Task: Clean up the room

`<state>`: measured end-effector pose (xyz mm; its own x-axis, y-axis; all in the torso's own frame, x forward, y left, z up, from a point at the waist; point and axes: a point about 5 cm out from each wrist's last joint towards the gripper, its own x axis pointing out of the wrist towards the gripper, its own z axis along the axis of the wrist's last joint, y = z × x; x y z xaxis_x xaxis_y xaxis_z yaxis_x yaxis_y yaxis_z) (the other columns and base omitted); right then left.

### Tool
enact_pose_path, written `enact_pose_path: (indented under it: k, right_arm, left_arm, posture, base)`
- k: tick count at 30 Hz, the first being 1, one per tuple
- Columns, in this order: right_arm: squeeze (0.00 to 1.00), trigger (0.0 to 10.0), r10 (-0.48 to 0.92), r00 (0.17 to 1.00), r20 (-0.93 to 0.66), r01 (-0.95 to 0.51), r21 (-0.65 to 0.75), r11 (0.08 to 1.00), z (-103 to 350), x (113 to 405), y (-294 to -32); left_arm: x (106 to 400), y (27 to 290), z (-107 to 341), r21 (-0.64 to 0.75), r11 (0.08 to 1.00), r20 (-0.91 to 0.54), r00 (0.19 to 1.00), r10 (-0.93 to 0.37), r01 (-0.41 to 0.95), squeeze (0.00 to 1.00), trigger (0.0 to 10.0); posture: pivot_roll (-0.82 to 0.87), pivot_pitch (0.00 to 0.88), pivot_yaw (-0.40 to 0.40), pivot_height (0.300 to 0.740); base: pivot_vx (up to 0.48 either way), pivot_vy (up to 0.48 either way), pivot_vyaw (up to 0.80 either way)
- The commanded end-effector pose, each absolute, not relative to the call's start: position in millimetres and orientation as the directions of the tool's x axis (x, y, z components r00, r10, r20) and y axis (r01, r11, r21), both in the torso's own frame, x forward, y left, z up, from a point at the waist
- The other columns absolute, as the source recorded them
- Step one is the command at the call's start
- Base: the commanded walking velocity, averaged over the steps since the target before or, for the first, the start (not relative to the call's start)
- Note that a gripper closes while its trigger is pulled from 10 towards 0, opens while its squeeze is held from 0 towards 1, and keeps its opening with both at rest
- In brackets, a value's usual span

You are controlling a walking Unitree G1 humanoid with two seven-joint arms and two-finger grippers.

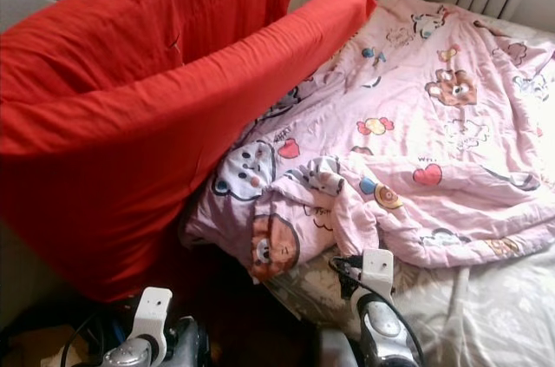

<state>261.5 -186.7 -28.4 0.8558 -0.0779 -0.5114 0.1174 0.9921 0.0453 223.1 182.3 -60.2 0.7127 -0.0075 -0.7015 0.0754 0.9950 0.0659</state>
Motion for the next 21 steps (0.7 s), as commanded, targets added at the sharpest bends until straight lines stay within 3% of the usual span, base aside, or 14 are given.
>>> enact_pose_path:
  k: [1, 21]
  right_arm:
    - [0.00, 10.0, -0.076, 0.852, -0.518, 0.120, 0.050, 0.992, -29.8, 259.9, -185.8]
    - [0.00, 10.0, -0.114, 0.845, -0.523, 0.158, 0.041, 0.987, -30.5, 259.0, -187.8]
  left_arm:
    - [209.0, 183.4, -69.5, 0.060, 0.995, -0.748, 0.663, -0.005, 0.075, 0.00, 10.0]
    - [210.5, 182.7, -68.6, 0.060, 0.995, -0.744, 0.669, -0.008, 0.079, 0.00, 10.0]
  posture:
    - [-0.09, 0.146, 0.022, 0.632]
    - [-0.09, 0.148, 0.023, 0.632]
  base:
    - [0.247, 0.000, 0.00]
    - [0.012, 0.000, 0.00]
